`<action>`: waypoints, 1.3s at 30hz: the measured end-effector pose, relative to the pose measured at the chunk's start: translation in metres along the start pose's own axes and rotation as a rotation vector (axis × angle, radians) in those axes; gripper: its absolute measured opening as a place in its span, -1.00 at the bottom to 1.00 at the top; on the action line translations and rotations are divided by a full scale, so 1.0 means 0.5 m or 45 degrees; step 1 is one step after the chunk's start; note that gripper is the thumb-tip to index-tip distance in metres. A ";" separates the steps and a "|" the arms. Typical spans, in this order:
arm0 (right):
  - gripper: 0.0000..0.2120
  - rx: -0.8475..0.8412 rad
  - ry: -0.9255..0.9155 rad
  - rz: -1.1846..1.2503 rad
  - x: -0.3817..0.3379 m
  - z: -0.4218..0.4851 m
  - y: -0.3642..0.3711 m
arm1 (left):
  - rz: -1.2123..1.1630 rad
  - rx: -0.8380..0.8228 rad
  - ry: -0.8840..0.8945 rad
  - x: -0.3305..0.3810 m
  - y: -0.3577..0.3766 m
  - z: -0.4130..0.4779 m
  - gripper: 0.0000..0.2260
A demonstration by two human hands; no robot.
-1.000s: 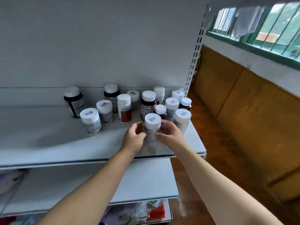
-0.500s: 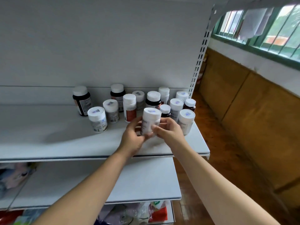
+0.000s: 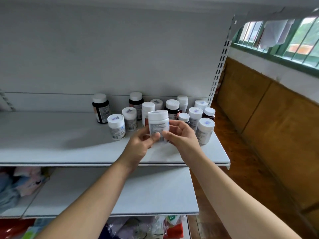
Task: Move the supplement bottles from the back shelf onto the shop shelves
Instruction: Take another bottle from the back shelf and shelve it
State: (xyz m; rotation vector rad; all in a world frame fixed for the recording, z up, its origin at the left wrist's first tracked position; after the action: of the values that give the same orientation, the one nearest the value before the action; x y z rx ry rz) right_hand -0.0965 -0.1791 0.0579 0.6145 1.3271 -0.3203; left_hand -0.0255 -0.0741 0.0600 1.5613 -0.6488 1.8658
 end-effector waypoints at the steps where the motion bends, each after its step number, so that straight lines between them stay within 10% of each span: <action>1: -0.72 0.006 -0.012 -0.007 0.002 -0.003 0.005 | -0.003 0.024 -0.007 0.000 -0.005 -0.002 -0.81; 29: -0.59 -0.152 -0.059 0.024 -0.015 -0.006 0.065 | -0.385 -0.087 -0.284 -0.028 -0.042 -0.026 -0.54; 39: -0.65 -0.610 0.274 0.318 0.024 -0.015 0.135 | -0.212 0.458 -0.026 0.031 -0.114 -0.065 -0.89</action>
State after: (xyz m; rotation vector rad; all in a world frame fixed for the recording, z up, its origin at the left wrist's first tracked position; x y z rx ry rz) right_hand -0.0623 -0.1191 0.0611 0.4069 1.4480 0.2713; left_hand -0.0085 -0.0095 0.0685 1.7978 -0.1866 1.9156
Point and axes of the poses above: each hand's wrist, its own z-axis towards the middle knuckle, its own y-axis out of the palm, x = y × z, the point moved 8 cm from there along z, towards the middle knuckle, and after that the axes turned 2 degrees about x, right-handed, at the moved point
